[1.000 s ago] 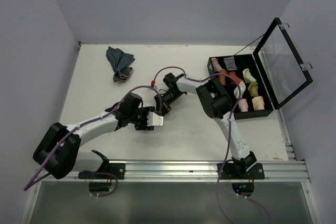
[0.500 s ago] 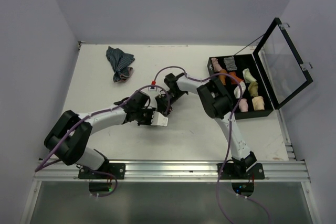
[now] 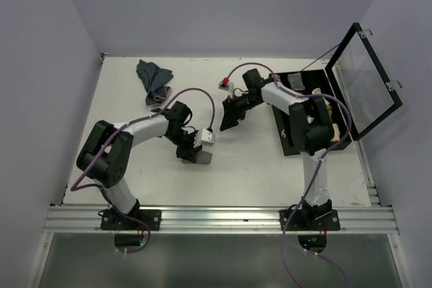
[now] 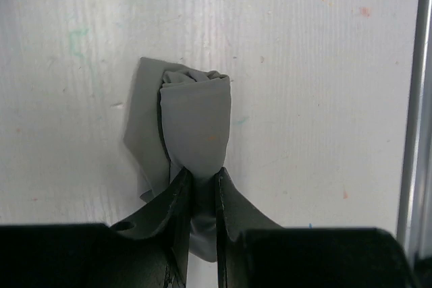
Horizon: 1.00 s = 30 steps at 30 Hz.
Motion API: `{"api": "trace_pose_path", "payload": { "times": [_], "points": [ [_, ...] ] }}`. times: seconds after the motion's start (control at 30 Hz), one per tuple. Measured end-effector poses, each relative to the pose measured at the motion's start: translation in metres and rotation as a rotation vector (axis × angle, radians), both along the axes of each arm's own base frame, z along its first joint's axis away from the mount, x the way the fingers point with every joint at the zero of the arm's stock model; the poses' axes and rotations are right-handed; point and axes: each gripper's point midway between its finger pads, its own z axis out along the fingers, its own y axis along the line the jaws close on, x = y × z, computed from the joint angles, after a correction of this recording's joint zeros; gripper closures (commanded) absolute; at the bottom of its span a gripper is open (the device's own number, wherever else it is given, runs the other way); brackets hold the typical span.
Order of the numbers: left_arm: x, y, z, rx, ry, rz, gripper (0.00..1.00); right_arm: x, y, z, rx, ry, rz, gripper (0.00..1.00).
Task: Roll the underwear
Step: Roll the underwear, then place the rolled underwear into the container
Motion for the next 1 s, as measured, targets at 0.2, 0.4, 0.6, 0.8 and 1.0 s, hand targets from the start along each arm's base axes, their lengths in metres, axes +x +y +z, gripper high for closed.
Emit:
{"api": "trace_pose_path", "payload": {
  "times": [0.2,0.4,0.6,0.8,1.0],
  "points": [
    [0.015,0.002,-0.002,-0.04,0.379,0.186,1.0,0.006,-0.034,0.055,-0.013,-0.231,-0.086,0.51],
    [0.02,-0.002,-0.004,-0.033,0.712,0.308,1.0,-0.05,-0.011,0.081,-0.031,-0.516,0.067,0.46],
    [0.014,-0.007,-0.005,-0.025,0.907,0.371,1.0,-0.12,0.037,0.043,-0.054,-0.727,0.341,0.37],
    [0.007,-0.009,-0.005,-0.023,0.98,0.389,1.0,-0.129,0.06,0.001,-0.077,-0.841,0.449,0.34],
    [0.005,-0.01,-0.005,-0.021,1.021,0.398,1.0,-0.122,0.065,-0.028,-0.105,-0.888,0.472,0.35]
  ]
}}
